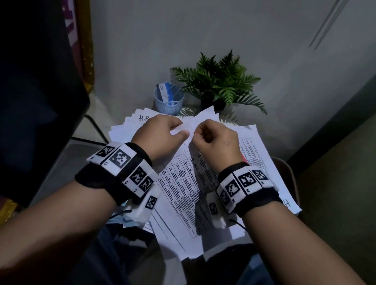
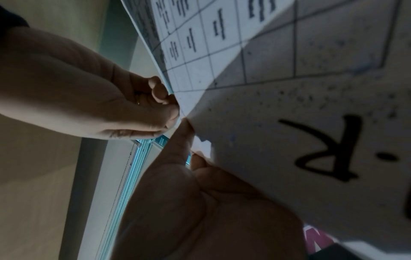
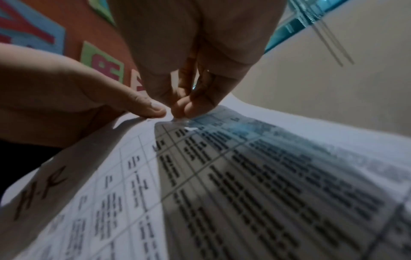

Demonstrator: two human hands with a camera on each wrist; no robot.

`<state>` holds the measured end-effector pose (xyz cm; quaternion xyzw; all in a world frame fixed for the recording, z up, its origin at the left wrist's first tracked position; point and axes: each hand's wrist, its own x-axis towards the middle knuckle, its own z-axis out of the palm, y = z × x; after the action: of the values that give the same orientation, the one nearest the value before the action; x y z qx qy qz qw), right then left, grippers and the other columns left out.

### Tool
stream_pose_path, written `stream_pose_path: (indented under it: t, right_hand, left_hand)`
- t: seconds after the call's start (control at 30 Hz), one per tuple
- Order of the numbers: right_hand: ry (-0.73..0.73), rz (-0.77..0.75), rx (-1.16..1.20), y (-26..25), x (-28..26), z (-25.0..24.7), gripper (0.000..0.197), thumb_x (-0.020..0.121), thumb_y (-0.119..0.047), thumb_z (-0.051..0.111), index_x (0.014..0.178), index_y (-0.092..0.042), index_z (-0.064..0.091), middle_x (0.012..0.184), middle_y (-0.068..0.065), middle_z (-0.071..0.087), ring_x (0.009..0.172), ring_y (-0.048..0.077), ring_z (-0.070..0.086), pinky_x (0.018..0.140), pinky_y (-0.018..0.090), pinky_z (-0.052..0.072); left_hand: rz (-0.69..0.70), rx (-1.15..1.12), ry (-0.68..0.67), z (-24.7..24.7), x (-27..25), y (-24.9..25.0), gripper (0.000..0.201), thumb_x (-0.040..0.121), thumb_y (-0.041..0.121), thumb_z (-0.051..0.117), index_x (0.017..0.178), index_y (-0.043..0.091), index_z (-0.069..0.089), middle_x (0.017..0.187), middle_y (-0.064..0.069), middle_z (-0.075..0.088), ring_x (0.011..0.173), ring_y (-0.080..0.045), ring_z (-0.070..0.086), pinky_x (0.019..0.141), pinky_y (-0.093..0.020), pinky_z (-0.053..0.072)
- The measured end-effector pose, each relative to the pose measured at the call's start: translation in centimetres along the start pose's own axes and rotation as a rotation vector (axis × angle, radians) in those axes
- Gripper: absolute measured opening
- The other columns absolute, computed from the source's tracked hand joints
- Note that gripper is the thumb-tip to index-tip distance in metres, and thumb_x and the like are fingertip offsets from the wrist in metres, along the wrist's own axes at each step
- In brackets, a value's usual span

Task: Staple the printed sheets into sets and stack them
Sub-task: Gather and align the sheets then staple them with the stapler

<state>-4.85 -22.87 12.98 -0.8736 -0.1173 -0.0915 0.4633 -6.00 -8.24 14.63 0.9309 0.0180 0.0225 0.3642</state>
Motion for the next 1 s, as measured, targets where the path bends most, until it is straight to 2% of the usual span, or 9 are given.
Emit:
stream_pose_path:
  t: [0.1,0.23,0.4,0.5,0.57,0.67,0.87,0.93,1.0]
  right_hand:
    - [0.014,0.044,0.081,0.1,-0.3,0.3,0.004,0.076,-0.005,0.062,0.073,-0.006,0.063,0.066,0.007,0.065,0.062,0.021,0.058,0.063,0.026,0.047]
    - [0.010,0.055,0.110,0.4,-0.5,0.5,0.005,0.078,-0.006,0.061,0.074,-0.008,0.063,0.069,0.012,0.067,0.067,0.026,0.062,0.065,0.031,0.050]
    - [-0.016,0.076,0.030,0.8,-0.1,0.3,0.006,0.083,-0.011,0.063,0.079,-0.009,0.067,0.078,0.007,0.067,0.073,0.021,0.061,0.071,0.027,0.050]
    - [-0.071,0.067,-0.046,0.3,0.2,-0.1,0.008,0.083,-0.010,0.062,0.079,-0.006,0.068,0.073,0.003,0.063,0.068,0.014,0.055,0.060,0.010,0.041]
    - [-0.100,0.119,-0.031,0.0,0.5,-0.2,0.009,0.083,-0.012,0.061,0.078,-0.006,0.065,0.071,0.004,0.064,0.066,0.016,0.057,0.060,0.013,0.044]
    - [-0.164,0.268,0.027,-0.4,1.1,-0.6,0.016,0.082,-0.013,0.060,0.070,-0.003,0.064,0.067,0.008,0.067,0.063,0.019,0.061,0.065,0.030,0.052]
    - [-0.290,0.556,0.495,-0.4,1.5,-0.9,0.024,0.080,0.002,0.051,0.057,0.000,0.058,0.050,0.011,0.052,0.046,0.021,0.044,0.056,0.031,0.043]
    - [-0.228,0.524,0.554,-0.3,1.1,-0.6,0.022,0.082,0.005,0.052,0.061,-0.001,0.057,0.053,0.014,0.052,0.048,0.023,0.046,0.057,0.034,0.047]
    - [-0.140,0.373,0.447,-0.2,0.4,-0.4,0.017,0.082,0.003,0.056,0.068,-0.005,0.058,0.060,0.017,0.055,0.054,0.023,0.051,0.061,0.034,0.049]
  left_hand:
    - [-0.010,-0.001,-0.012,-0.2,0.1,0.0,0.015,0.087,0.034,0.058,0.085,0.021,0.065,0.088,0.003,0.066,0.092,-0.017,0.058,0.073,-0.026,0.037]
    - [-0.009,0.002,-0.011,-0.3,0.3,0.0,0.023,0.088,0.033,0.059,0.099,0.017,0.069,0.100,-0.001,0.068,0.100,-0.016,0.057,0.077,-0.025,0.037]
    - [-0.002,0.019,-0.014,0.1,0.7,-0.1,0.020,0.087,0.034,0.059,0.098,0.020,0.069,0.104,0.000,0.068,0.103,-0.017,0.058,0.082,-0.028,0.042]
    - [0.008,0.005,-0.022,0.4,0.6,-0.2,0.019,0.088,0.032,0.058,0.097,0.019,0.068,0.101,0.000,0.068,0.102,-0.018,0.058,0.085,-0.030,0.044]
    - [0.022,0.028,-0.020,0.5,0.6,-0.3,0.021,0.088,0.035,0.057,0.098,0.019,0.067,0.102,-0.002,0.068,0.101,-0.019,0.059,0.083,-0.030,0.044]
    - [0.045,0.143,-0.001,0.4,0.7,-0.5,0.027,0.087,0.042,0.055,0.098,0.021,0.066,0.102,-0.003,0.068,0.099,-0.022,0.059,0.077,-0.028,0.040]
    - [0.128,0.305,0.025,0.2,0.3,0.6,0.020,0.090,0.039,0.053,0.076,0.025,0.055,0.076,0.004,0.055,0.090,-0.026,0.058,0.076,-0.033,0.039]
    - [0.106,0.255,0.022,0.2,0.3,0.6,0.017,0.089,0.039,0.053,0.082,0.025,0.060,0.081,0.002,0.061,0.091,-0.025,0.059,0.077,-0.032,0.042]
    - [0.063,0.119,-0.007,-0.1,0.5,0.6,0.020,0.088,0.039,0.054,0.094,0.024,0.066,0.092,0.003,0.067,0.094,-0.018,0.060,0.079,-0.028,0.043]
